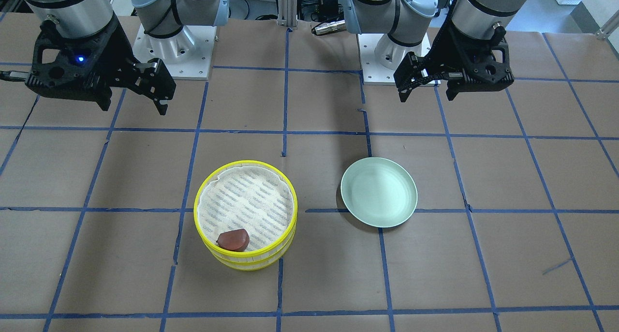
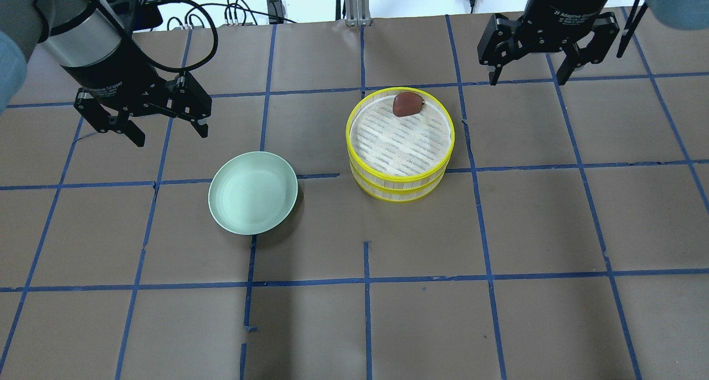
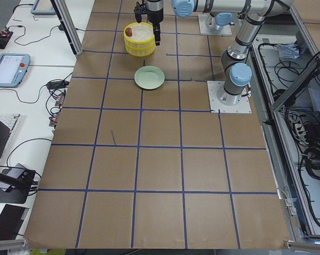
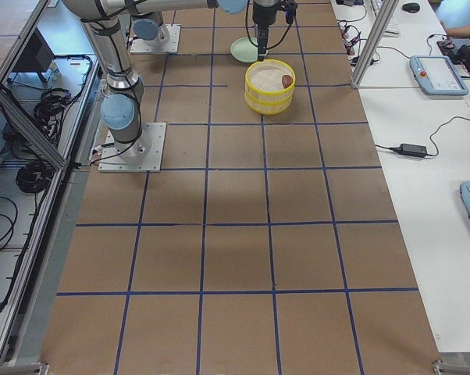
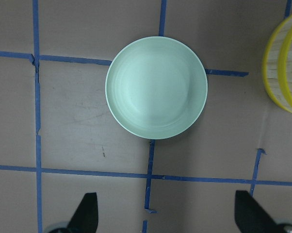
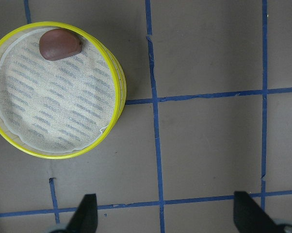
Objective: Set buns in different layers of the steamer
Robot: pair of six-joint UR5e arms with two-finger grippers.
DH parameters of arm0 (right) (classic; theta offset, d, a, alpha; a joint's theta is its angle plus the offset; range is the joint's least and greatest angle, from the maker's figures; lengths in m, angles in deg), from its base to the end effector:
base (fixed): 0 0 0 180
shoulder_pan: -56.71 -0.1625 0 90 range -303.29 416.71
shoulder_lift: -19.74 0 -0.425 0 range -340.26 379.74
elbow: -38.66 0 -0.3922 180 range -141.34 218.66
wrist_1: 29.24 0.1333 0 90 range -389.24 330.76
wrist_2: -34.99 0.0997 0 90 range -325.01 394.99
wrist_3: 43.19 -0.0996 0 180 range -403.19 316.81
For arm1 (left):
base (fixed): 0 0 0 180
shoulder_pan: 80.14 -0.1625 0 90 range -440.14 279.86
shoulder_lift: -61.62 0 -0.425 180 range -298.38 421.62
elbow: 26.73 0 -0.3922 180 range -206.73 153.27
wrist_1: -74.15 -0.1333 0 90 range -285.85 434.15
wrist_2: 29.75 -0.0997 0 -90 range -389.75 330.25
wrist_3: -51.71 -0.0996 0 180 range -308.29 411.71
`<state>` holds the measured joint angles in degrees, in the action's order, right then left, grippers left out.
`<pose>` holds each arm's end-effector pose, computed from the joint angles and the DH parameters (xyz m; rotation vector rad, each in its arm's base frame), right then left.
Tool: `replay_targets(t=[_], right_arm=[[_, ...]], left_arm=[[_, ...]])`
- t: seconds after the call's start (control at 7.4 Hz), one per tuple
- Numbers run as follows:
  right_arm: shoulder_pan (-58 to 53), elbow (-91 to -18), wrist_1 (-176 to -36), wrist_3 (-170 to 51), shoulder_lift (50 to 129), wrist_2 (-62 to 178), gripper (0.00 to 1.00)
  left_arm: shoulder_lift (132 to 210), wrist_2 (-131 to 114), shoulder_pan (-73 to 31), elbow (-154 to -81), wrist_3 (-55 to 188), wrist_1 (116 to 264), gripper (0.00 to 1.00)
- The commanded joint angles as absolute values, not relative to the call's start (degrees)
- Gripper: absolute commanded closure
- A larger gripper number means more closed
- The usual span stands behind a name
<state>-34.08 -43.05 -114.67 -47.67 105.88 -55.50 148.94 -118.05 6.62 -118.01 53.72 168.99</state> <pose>0.1396 -0.5172 0.5170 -0.1009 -3.1313 -0.0032 -0.1097 -0.4727 0.4913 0.1438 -3.1066 -0.0929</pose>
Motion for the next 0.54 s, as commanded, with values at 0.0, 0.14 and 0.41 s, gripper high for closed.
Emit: replay_targets(t=[0.0,0.14,0.41], right_arm=[[-34.17,-43.07,-114.68,-47.76,105.96,-55.19,0.0],[-34.17,-43.16,-114.67,-47.76,105.88,-55.1,0.0],[-34.17,-43.42,-114.67,-47.76,105.96,-55.1,0.0]], left_arm=[[148.89,-117.73,7.22,-118.05,52.86,168.72,0.0],[148.89,-117.64,7.22,-118.05,51.98,168.72,0.0],[148.72,-117.46,7.13,-118.22,50.39,168.72,0.0]])
